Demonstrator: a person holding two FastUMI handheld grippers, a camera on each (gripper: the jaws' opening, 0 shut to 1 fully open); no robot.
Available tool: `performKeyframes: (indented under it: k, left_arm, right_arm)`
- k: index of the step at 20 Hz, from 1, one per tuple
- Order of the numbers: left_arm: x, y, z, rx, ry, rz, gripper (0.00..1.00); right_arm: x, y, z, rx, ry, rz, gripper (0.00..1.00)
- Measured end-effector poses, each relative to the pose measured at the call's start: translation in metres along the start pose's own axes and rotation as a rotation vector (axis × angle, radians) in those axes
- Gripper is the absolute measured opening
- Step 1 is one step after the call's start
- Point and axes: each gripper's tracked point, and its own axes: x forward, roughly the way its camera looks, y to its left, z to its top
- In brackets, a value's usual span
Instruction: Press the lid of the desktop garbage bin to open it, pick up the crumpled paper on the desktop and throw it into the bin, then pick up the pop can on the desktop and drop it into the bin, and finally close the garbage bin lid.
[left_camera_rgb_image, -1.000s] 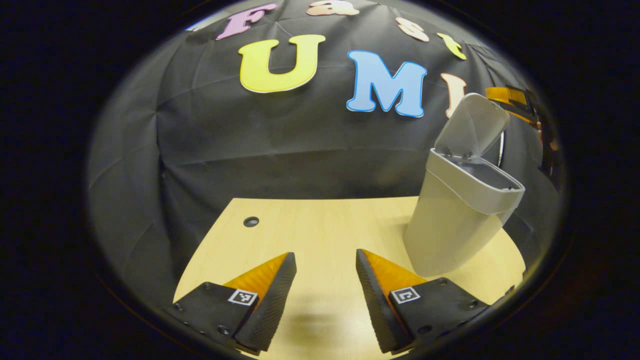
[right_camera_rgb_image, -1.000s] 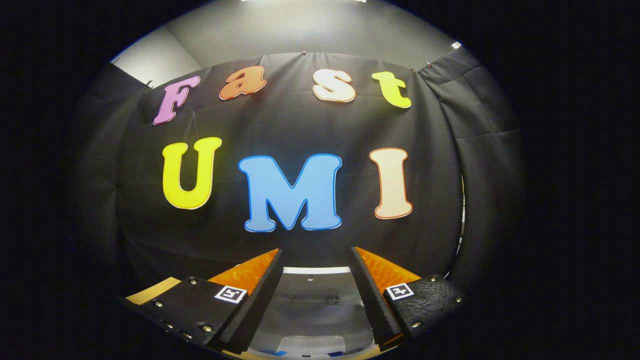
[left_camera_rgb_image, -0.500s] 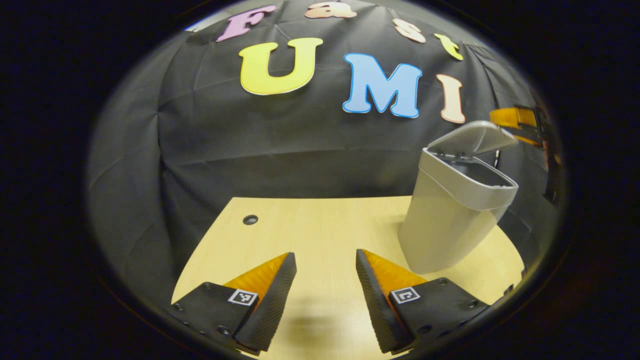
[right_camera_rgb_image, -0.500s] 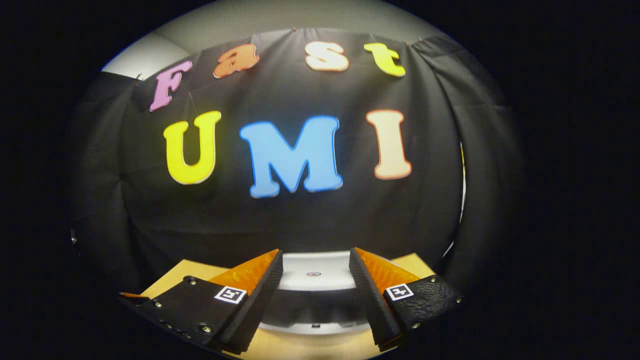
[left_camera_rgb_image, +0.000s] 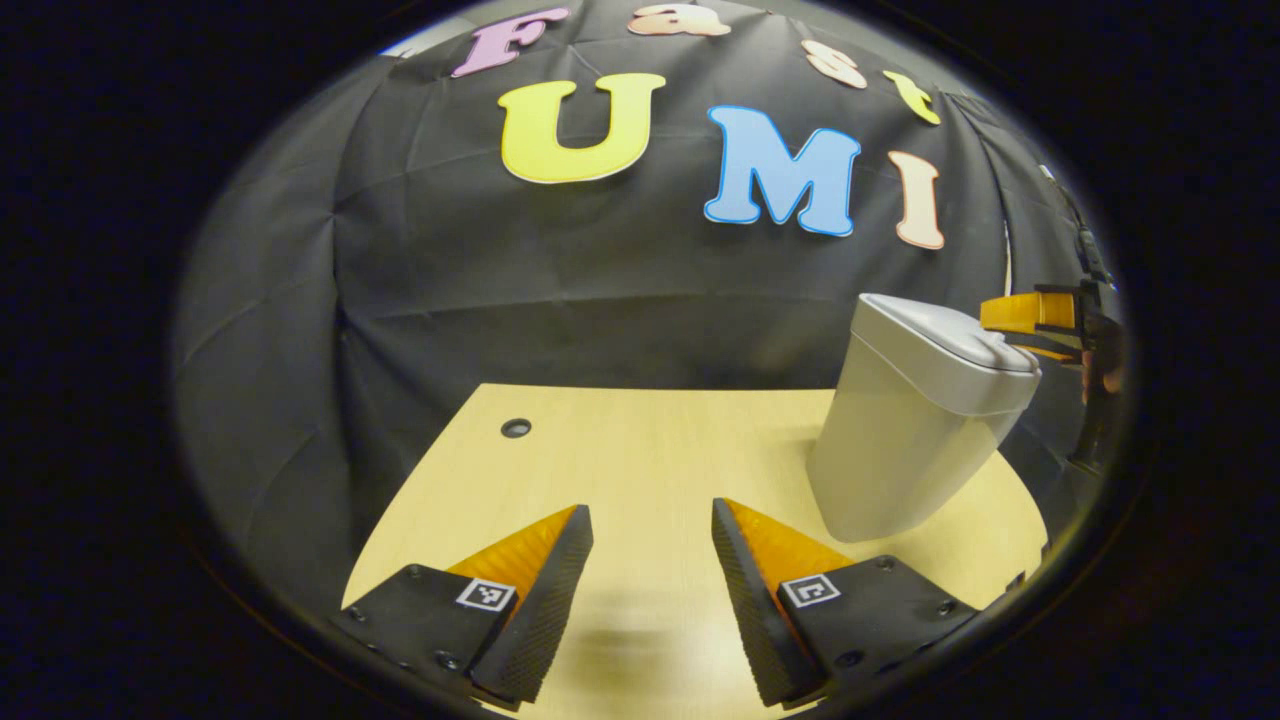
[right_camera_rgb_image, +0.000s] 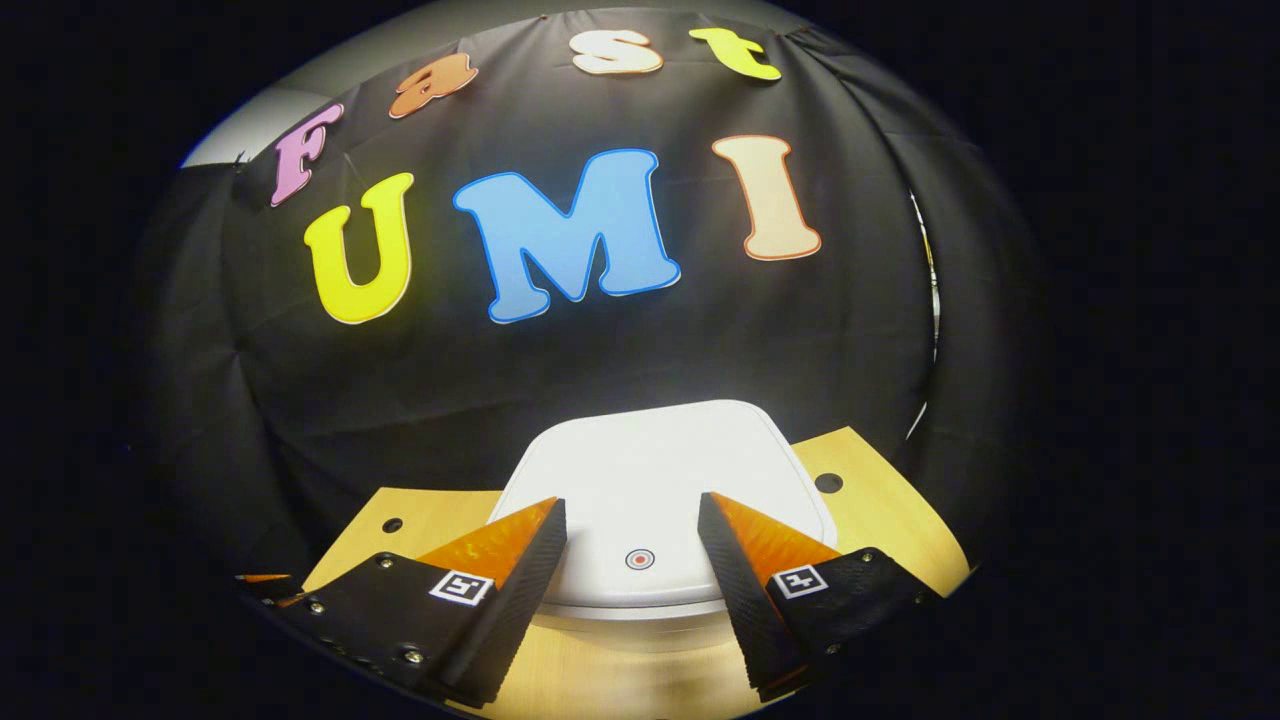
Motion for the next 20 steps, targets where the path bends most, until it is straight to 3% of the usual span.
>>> performKeyframes:
  k: [1, 2, 3, 4, 6, 10, 11, 20]
  left_arm:
    - [0.0, 0.001, -0.001, -0.005, 0.003, 0.002, 0.82]
    - [0.0, 0.0, -0.002, -0.007, 0.006, 0.003, 0.82]
    - [0.0, 0.0, -0.002, -0.009, 0.008, 0.005, 0.76]
    - [0.001, -0.001, -0.003, -0.012, 0.01, 0.006, 0.87]
    - [0.003, -0.003, -0.003, -0.017, 0.013, 0.003, 0.82]
    - [0.004, -0.007, -0.006, -0.022, 0.02, 0.0, 0.87]
    - [0.003, -0.008, -0.007, -0.025, 0.022, -0.001, 0.82]
    - [0.002, -0.016, -0.023, -0.049, 0.045, -0.014, 0.82]
  right_arm:
    - [0.0, 0.0, 0.0, -0.017, -0.003, -0.002, 0.86]
    - [0.0, 0.003, 0.0, -0.035, -0.006, 0.002, 0.8]
    - [0.0, 0.003, -0.001, -0.057, -0.003, -0.002, 0.93]
    - [0.001, 0.003, -0.002, -0.08, -0.002, -0.008, 0.95]
    - [0.001, 0.002, -0.004, -0.116, 0.002, -0.021, 0.95]
    - [-0.001, -0.001, 0.001, -0.123, -0.009, -0.039, 0.95]
    - [-0.001, -0.002, 0.001, -0.121, -0.02, -0.043, 0.95]
    - [0.001, 0.0, -0.004, -0.153, -0.104, -0.047, 0.97]
